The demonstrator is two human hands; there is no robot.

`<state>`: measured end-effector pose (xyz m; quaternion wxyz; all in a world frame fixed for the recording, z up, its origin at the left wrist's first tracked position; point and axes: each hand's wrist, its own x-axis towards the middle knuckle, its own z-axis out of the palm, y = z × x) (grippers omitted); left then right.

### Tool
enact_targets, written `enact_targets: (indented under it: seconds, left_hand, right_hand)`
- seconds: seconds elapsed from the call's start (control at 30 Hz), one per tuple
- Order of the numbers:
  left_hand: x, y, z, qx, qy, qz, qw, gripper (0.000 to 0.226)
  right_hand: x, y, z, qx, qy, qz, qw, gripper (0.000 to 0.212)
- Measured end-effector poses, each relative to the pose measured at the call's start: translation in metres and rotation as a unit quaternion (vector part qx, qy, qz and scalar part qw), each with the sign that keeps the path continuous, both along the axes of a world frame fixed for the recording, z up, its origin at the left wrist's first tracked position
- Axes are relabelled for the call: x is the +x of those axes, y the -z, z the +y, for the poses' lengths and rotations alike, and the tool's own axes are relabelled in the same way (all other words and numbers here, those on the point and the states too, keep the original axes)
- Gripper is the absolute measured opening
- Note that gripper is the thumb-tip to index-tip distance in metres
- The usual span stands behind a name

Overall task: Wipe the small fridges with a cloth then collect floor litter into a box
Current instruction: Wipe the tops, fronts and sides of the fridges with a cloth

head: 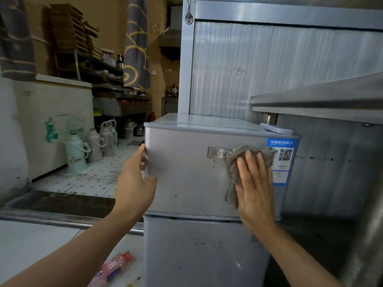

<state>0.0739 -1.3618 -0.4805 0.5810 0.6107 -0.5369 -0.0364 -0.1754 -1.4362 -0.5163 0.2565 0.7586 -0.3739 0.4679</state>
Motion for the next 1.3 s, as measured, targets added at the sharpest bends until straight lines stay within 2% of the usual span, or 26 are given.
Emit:
enact_targets:
  seconds: [0.13,0.2,0.3,0.4,0.5,0.6,0.7,0.77,0.83,0.93,1.03,1.13,1.2,1.23,1.3]
  left_hand:
    - [0.002,0.000,0.000,0.001,0.003,0.014,1.000,0.072]
    - [-0.001,0.002,-0.001,-0.008,-0.002,0.017,1.000,0.071]
    - [-0.003,0.002,0.001,-0.017,0.017,0.018,1.000,0.071]
    - [-0.001,0.000,0.006,-0.010,0.029,0.016,0.999,0.072]
    - [0.003,-0.006,0.012,-0.005,0.048,0.025,0.999,0.071]
    - [0.006,-0.004,0.014,0.008,0.057,0.041,0.998,0.069]
    - [0.007,0.003,0.014,0.014,0.055,0.046,0.997,0.068]
    - [0.007,0.008,0.015,0.015,0.058,0.048,0.997,0.068]
    - [0.010,0.012,0.017,0.019,0.068,0.048,0.996,0.066]
    - [0.017,0.014,0.020,0.031,0.087,0.054,0.994,0.063]
    - [0.025,0.013,0.021,0.040,0.100,0.081,0.991,0.060]
    - [0.031,0.015,0.019,0.036,0.113,0.117,0.986,0.055]
    - [0.032,0.020,0.017,0.037,0.121,0.131,0.983,0.054]
    - [0.033,0.024,0.016,0.040,0.127,0.137,0.982,0.054]
    - [0.037,0.031,0.016,0.042,0.132,0.150,0.979,0.054]
  right_hand:
    - [0.020,-0.037,0.001,-0.012,-0.026,-0.041,0.999,0.067]
    - [0.038,-0.046,-0.001,-0.036,-0.004,-0.040,0.999,0.066]
    - [0.050,-0.031,0.001,-0.076,0.036,0.050,0.995,0.068]
    - [0.045,-0.004,0.001,-0.125,0.020,0.180,0.976,0.069]
    - [0.044,-0.023,0.001,-0.152,0.011,0.231,0.961,0.070]
    - [0.058,-0.053,0.002,-0.144,0.032,0.192,0.970,0.065]
    - [0.077,-0.046,0.003,-0.117,0.058,0.147,0.980,0.071]
    - [0.083,-0.021,0.005,-0.122,0.050,0.176,0.975,0.075]
    - [0.081,0.001,0.006,-0.143,0.031,0.245,0.958,0.075]
    - [0.078,-0.004,0.009,-0.144,0.025,0.306,0.941,0.081]
    - [0.093,-0.044,0.010,-0.149,0.030,0.289,0.945,0.074]
    - [0.124,-0.086,0.008,-0.158,0.034,0.222,0.961,0.062]
    - [0.140,-0.090,0.008,-0.163,0.033,0.188,0.968,0.057]
    - [0.143,-0.084,0.008,-0.169,0.029,0.193,0.966,0.057]
    - [0.143,-0.058,0.009,-0.182,0.013,0.258,0.949,0.061]
